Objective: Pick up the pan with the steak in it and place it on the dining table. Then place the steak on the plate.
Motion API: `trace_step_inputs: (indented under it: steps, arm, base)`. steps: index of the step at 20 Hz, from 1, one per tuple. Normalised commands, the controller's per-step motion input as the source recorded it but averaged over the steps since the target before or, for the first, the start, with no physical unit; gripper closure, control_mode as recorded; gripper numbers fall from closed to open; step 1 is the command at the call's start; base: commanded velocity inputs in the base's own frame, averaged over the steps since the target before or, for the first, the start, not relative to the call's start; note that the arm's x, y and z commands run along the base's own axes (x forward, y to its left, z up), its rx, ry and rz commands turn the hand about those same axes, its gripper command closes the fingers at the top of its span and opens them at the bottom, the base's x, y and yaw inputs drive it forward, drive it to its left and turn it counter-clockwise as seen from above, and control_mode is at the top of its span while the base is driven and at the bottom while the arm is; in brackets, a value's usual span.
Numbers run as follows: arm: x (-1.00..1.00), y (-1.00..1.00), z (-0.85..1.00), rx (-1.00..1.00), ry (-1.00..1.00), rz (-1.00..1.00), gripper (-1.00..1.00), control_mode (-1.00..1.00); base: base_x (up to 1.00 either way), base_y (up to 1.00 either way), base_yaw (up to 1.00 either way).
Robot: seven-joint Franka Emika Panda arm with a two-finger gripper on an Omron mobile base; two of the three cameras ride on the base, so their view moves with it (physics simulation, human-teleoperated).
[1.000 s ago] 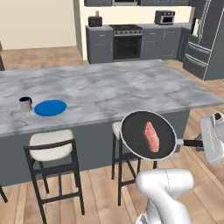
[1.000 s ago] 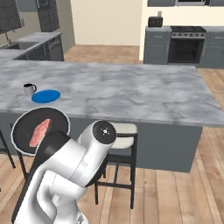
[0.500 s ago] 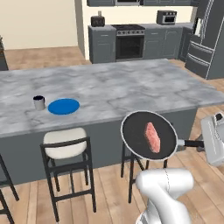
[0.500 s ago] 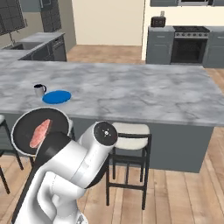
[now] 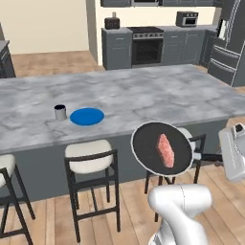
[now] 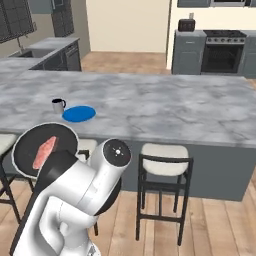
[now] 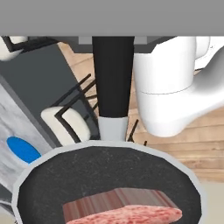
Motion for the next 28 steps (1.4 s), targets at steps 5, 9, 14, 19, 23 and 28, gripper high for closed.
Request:
trace_step_inputs:
  steps: [5,9,14,19,23,28]
  arm:
    - [0.00,0.00,0.00,0.00,0.00,0.00,1.00,1.00]
    - [0.00,0.00,0.00,0.00,0.00,0.00,1.00,1.00]
    - [0.00,0.00,0.00,0.00,0.00,0.00,1.00,1.00]
    - [0.47,-0.16,-0.05,0.01,0.01,-0.01,1.00,-1.00]
    - [0.87,-0.39,-0.14,0.04,0.04,-0.02,1.00,-1.00]
    - [0.94,-0.34,-0.13,0.04,0.08,-0.01,1.00,-1.00]
  base:
    - [0.86,0.00,0.00]
    - [0.95,-0.02,0.00]
    - [0.83,-0.05,-0.01]
    - [0.32,-0.04,-0.01]
    - [0.00,0.00,0.00]
    - [0.00,0.00,0.00]
